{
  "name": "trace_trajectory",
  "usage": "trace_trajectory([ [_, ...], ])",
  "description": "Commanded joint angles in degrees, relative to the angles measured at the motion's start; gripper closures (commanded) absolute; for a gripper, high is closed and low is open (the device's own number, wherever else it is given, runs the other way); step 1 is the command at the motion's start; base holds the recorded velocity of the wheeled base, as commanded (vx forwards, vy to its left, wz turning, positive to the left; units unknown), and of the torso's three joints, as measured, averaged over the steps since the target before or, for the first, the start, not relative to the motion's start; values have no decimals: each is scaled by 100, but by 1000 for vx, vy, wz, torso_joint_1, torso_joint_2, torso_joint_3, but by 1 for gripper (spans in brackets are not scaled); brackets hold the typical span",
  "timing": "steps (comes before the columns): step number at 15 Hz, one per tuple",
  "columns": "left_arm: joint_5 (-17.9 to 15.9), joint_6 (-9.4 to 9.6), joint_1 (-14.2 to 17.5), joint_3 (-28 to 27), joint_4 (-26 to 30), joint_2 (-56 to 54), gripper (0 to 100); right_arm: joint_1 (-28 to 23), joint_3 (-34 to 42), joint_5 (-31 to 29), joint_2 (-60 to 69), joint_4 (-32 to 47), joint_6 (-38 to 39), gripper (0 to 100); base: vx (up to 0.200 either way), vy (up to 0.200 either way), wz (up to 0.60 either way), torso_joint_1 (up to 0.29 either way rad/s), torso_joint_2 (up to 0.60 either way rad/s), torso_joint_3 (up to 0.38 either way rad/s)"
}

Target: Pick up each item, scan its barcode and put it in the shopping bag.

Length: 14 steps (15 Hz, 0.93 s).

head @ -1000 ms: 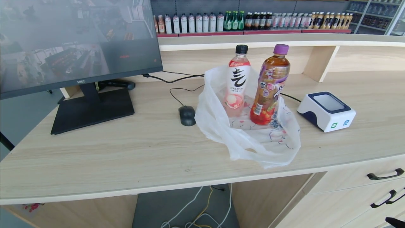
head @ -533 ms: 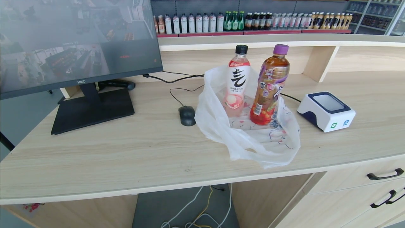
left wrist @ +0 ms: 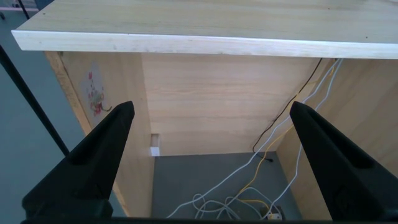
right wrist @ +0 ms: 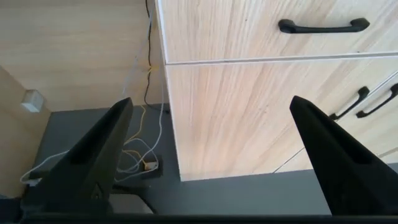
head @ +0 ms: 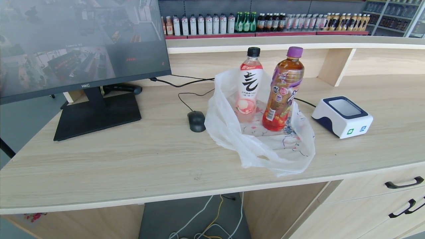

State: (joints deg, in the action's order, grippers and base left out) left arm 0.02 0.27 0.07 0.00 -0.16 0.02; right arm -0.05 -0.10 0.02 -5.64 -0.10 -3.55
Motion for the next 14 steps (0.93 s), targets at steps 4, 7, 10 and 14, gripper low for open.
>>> trace_trajectory([
  [4, 6, 0, 1, 0, -2, -2, 0, 49, 1, 33, 564, 1, 205, 0, 0, 0, 0, 0, 0, 0],
  [7, 6, 0, 1, 0, -2, -2, 0, 40, 1, 15, 564, 1, 258, 0, -67, 0, 0, 2, 1, 1],
  [10, 6, 0, 1, 0, -2, -2, 0, 40, 1, 6, 564, 1, 240, 0, -133, 0, 0, 10, 6, 5],
  [14, 6, 8, -7, 0, -2, -2, 0, 40, 1, 6, 564, 1, 249, 0, 0, 0, 0, 0, 0, 0],
])
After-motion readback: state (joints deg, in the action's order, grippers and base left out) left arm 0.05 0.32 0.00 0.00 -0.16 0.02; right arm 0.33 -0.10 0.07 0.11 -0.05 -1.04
